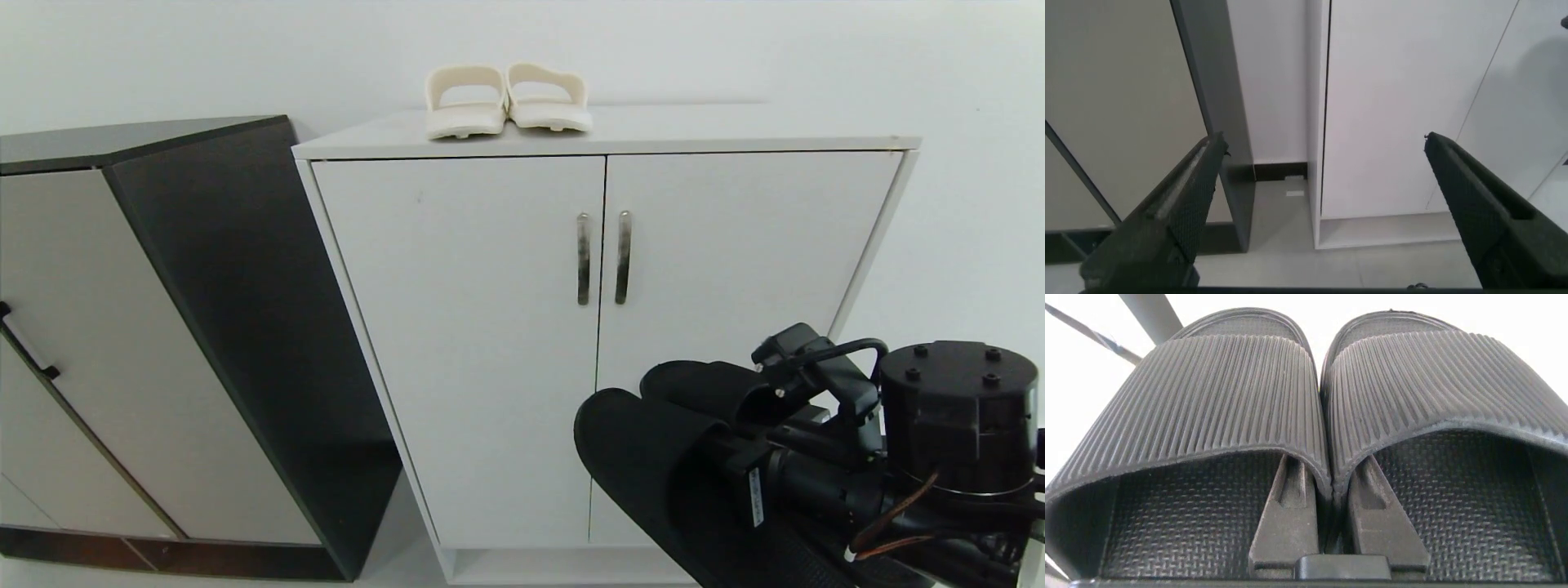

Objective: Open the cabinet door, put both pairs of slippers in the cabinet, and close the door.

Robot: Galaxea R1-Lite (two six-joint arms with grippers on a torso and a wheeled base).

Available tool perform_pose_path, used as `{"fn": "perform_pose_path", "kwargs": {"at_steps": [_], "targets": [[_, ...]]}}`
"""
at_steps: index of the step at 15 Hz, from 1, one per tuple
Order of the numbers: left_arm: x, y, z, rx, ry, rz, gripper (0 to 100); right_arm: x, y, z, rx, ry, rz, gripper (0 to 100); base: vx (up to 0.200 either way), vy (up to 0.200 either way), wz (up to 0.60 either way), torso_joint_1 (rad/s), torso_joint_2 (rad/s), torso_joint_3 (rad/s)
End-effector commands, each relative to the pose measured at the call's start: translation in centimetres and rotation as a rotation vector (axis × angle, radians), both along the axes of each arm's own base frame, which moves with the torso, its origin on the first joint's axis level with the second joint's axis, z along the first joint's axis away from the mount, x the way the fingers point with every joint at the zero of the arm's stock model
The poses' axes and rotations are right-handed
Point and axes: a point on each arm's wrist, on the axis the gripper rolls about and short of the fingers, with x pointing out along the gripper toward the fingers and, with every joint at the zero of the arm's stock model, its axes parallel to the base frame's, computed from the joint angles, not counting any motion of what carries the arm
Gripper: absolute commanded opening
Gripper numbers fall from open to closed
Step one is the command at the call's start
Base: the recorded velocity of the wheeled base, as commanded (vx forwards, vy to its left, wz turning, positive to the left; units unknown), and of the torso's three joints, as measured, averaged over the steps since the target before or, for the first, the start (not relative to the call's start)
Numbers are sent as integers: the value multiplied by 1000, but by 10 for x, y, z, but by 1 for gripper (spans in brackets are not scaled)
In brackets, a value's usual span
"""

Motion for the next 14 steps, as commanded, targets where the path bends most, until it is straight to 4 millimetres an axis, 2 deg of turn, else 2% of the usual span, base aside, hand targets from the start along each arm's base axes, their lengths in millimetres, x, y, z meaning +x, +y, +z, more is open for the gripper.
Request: {"fn": "perform_pose_path", "kwargs": {"at_steps": [1,4,5,7,8,10,12,14], "targets": [[0,0,0,0,-1,3,100,0,0,-3,-11,7,1,0,0,0,0,-17,256,232],[6,0,2,16,79,-34,100,-1,-1,-2,3,-8,2,0,0,0,0,3,72,70],[8,1,10,16,88,-79,100,0,0,-3,-3,-10,4,0,0,0,0,0,0,0],[17,-1,68,-73,49,-145,100,-1,0,-6,-18,-7,11,0,0,0,0,0,0,0],[30,-3,90,-82,80,-204,100,-2,1,-5,-21,-16,18,0,0,0,0,0,0,0],[61,-9,117,-88,115,-323,100,-2,1,-3,-9,-30,20,0,0,0,0,0,0,0],[95,-16,129,-90,103,-439,100,-2,1,-3,-8,-29,19,0,0,0,0,0,0,0],[123,-29,129,-90,123,-562,100,-2,2,-4,-10,-25,22,0,0,0,0,0,0,0]]}}
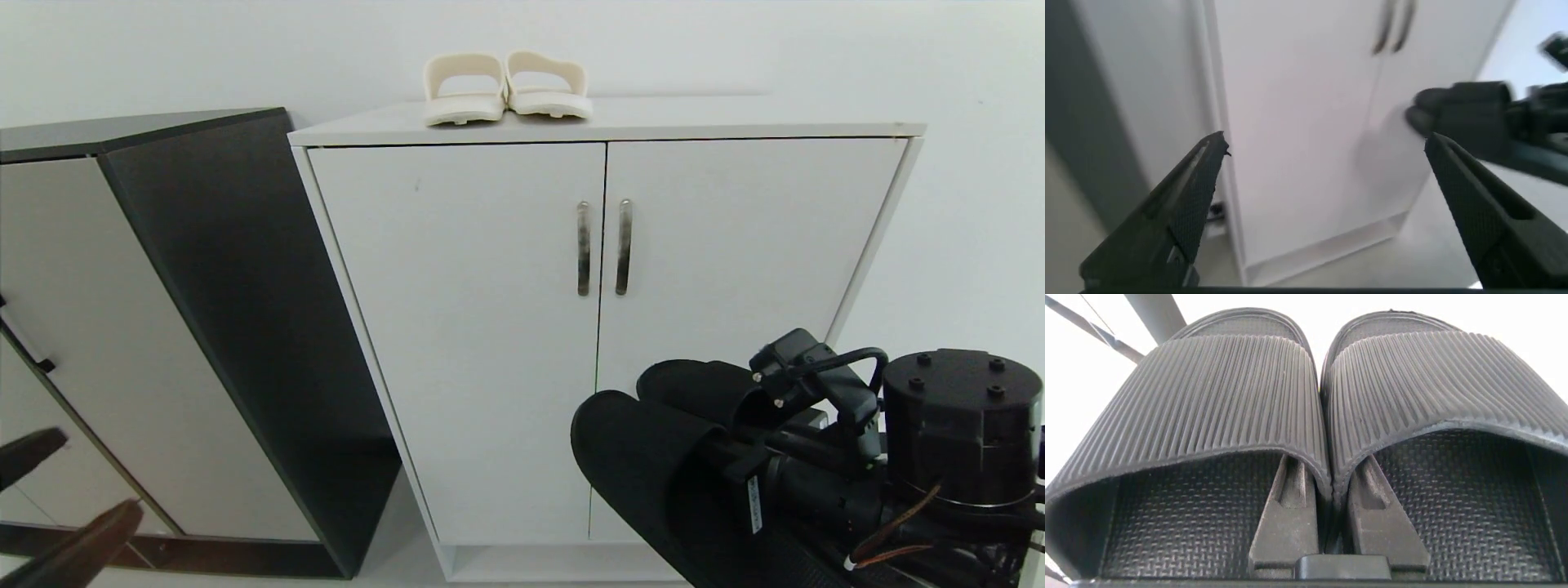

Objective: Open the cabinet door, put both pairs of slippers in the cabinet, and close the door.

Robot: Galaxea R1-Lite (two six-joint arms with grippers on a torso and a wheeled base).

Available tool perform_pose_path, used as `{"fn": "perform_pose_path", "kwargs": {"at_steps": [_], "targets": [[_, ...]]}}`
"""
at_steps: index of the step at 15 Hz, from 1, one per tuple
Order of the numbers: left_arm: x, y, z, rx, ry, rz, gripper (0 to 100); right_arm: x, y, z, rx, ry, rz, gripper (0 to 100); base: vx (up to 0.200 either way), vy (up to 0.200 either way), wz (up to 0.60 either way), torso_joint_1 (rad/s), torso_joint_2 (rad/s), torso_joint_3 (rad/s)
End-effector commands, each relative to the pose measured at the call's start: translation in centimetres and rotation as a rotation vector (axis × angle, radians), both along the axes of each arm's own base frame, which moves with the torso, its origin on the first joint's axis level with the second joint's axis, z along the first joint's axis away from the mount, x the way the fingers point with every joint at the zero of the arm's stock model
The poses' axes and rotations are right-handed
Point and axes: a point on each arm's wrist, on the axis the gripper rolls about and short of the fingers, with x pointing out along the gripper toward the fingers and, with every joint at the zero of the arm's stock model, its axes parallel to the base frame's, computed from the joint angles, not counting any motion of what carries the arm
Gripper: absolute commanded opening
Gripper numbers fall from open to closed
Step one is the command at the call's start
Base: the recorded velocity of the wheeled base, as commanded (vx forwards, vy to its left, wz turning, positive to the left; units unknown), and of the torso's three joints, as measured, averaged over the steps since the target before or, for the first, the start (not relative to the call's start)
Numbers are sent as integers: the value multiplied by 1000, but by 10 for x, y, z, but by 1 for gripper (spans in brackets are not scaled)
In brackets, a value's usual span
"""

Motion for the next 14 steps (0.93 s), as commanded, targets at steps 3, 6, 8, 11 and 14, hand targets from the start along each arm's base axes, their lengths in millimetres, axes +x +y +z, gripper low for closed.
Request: {"fn": "perform_pose_path", "kwargs": {"at_steps": [3,6,8,11,14], "targets": [[62,-39,2,-7,154,-308,100,1,2,-6,-16,21,14,0,0,0,0,0,0,0],[79,-61,9,3,189,-363,100,-1,3,-5,-1,7,22,0,0,0,0,0,0,0],[90,-84,13,17,183,-384,100,-1,3,-5,3,0,22,0,0,0,0,0,0,0],[114,-118,14,-1,125,-400,100,-1,5,-6,2,4,26,0,0,0,0,0,0,0],[140,-153,17,-5,117,-430,100,1,6,-6,9,-2,28,0,0,0,0,0,0,0]]}}
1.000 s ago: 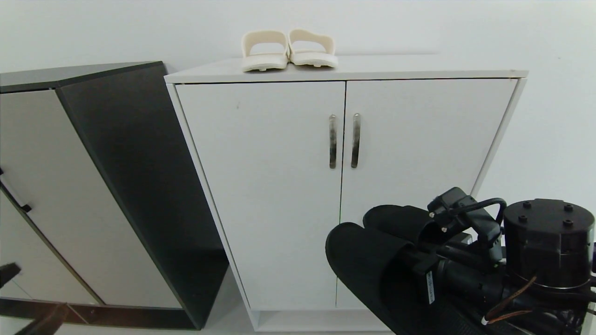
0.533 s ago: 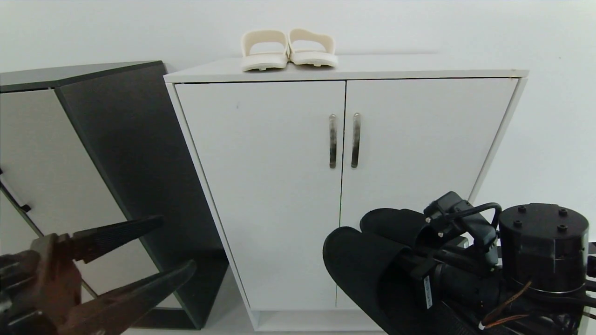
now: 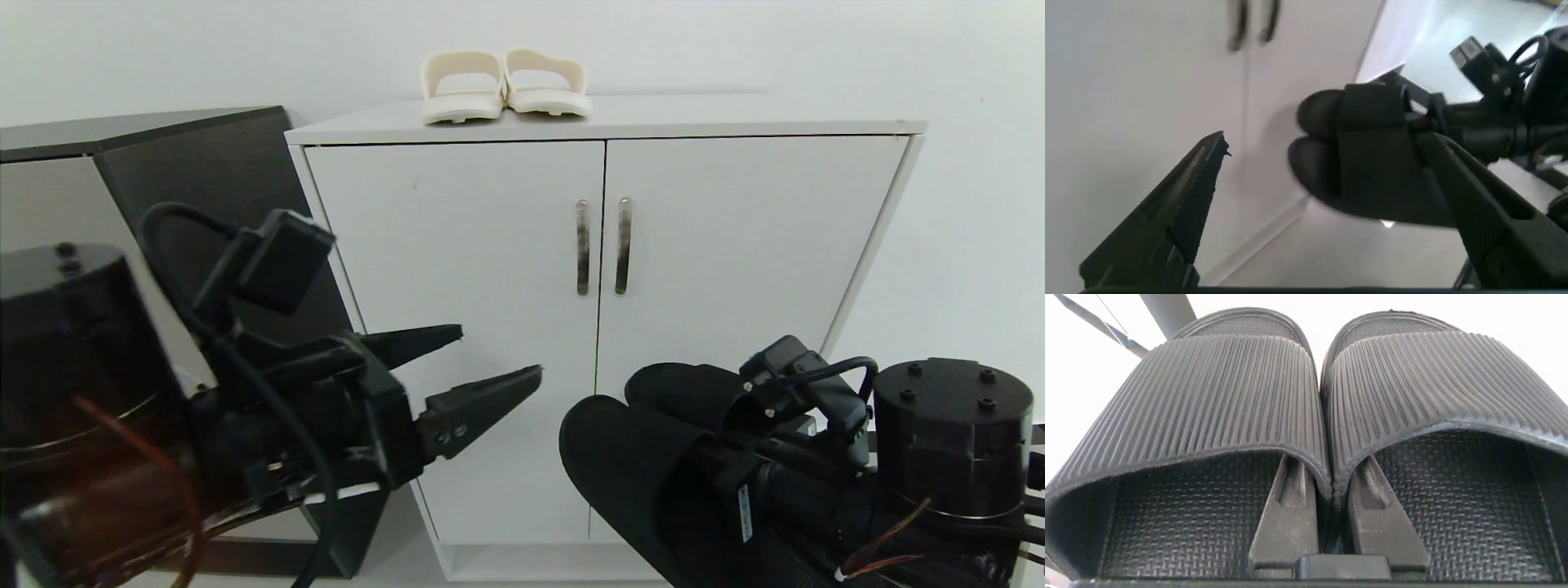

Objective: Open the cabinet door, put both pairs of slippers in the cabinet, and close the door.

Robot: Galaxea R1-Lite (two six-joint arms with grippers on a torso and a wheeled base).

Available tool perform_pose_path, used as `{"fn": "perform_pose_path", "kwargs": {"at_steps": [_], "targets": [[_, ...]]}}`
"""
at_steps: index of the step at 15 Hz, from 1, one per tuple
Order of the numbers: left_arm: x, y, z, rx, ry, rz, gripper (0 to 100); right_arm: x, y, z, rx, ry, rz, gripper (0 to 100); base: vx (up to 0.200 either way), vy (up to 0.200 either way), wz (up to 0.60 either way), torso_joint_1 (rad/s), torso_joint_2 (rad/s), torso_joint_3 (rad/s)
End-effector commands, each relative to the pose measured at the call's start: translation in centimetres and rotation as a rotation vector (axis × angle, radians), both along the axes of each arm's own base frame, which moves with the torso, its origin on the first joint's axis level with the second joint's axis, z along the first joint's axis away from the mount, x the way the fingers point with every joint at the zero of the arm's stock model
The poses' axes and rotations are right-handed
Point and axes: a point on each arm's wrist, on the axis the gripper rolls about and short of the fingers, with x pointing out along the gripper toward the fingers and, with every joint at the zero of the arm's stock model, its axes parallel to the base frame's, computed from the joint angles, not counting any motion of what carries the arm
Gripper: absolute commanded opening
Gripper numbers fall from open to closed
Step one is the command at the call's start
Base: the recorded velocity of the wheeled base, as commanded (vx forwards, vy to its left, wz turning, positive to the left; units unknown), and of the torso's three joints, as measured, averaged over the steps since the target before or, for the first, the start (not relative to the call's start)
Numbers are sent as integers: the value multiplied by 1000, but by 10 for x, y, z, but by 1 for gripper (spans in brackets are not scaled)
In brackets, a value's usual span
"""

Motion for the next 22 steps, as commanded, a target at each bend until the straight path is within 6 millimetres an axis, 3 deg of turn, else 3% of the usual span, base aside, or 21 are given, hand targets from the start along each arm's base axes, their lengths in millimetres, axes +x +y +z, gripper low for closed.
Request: {"fn": "perform_pose_path", "kwargs": {"at_steps": [1,5,7,11,15,22], "targets": [[26,-40,-6,21,29,-49,100,1,1,-2,-3,3,1,0,0,0,0,0,0,0],[51,-72,9,-3,11,-121,100,2,1,-5,-8,16,-1,0,0,0,0,0,0,0],[71,-81,20,-9,28,-137,100,3,2,-6,-11,19,-2,0,0,0,0,0,0,0],[82,-91,38,-91,98,-285,100,5,2,-8,-10,18,-10,0,0,0,0,0,0,0],[113,-103,30,-95,111,-280,100,5,1,-9,-12,20,-11,0,0,0,0,0,0,0],[131,-109,25,-83,74,-104,100,4,-2,-10,-17,21,-15,0,0,0,0,0,0,0]]}}
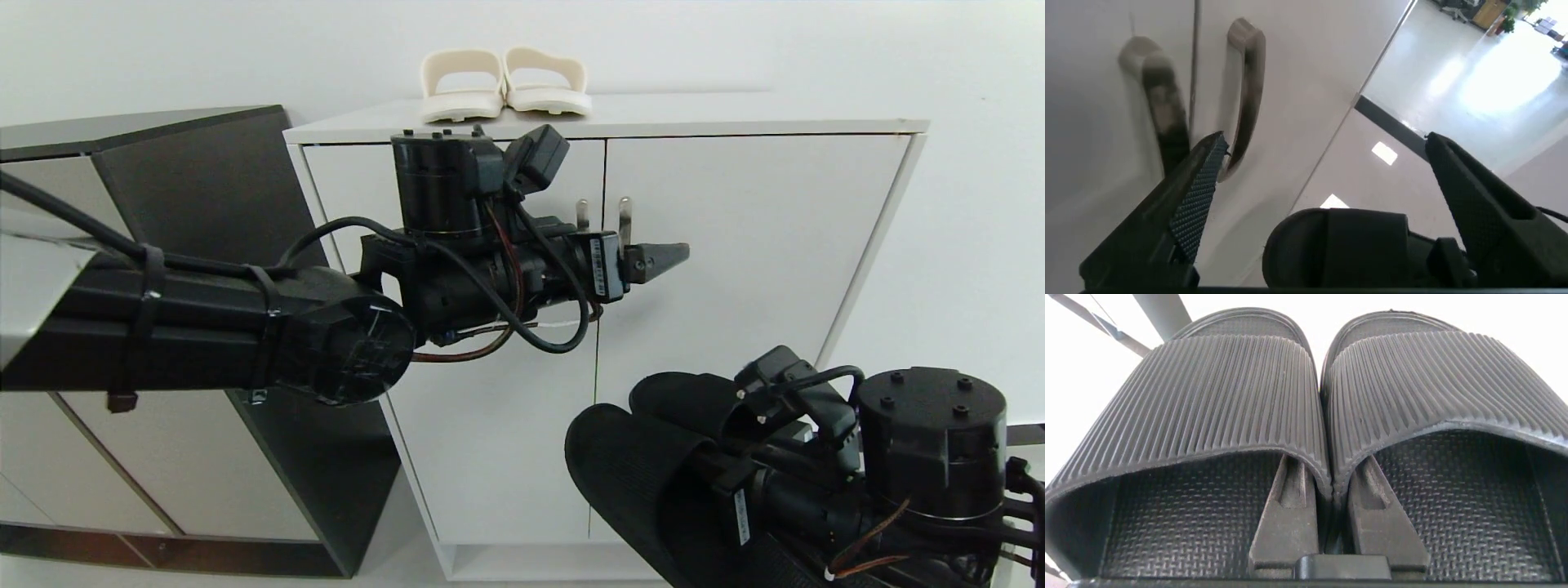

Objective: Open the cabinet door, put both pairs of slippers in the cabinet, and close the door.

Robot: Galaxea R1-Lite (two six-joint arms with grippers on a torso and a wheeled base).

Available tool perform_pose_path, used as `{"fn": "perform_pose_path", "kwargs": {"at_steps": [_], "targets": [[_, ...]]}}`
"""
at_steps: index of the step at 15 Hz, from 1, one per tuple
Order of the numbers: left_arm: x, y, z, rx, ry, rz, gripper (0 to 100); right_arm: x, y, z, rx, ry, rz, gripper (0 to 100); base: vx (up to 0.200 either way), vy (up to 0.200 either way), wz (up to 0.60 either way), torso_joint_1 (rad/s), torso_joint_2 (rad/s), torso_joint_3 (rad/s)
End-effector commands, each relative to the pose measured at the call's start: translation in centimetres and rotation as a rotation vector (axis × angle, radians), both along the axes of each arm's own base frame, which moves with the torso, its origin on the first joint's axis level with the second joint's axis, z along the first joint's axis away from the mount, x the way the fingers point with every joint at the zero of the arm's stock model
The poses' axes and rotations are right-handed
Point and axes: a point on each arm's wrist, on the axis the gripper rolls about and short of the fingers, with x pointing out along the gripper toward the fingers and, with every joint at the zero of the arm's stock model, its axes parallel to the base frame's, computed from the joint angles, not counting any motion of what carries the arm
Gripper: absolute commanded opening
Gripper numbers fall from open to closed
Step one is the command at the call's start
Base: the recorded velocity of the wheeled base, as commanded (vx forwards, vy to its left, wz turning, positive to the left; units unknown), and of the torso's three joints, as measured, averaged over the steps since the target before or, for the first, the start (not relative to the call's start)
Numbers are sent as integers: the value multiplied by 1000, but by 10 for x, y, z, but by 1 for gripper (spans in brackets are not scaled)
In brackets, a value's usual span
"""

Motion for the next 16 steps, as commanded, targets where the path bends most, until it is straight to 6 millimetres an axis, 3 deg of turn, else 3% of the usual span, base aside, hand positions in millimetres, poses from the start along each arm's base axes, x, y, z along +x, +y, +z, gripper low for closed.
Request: {"fn": "perform_pose_path", "kwargs": {"at_steps": [1,8,9,12,16], "targets": [[6,0,-4,5,6,10,100,0,-1,0,0,-1,-2,0,0,0,0,0,0,0],[21,-13,-7,-5,-3,-7,100,-2,-3,1,5,1,12,0,0,0,0,0,0,0],[21,-14,-7,-5,-3,-10,0,-4,-4,1,13,7,35,0,0,0,0,0,0,0],[20,-13,-7,-7,-8,-24,0,-6,-7,0,12,13,45,0,0,0,0,0,0,0],[2,-13,-9,5,11,-56,0,-24,-25,2,70,57,252,0,0,0,0,0,0,0]]}}
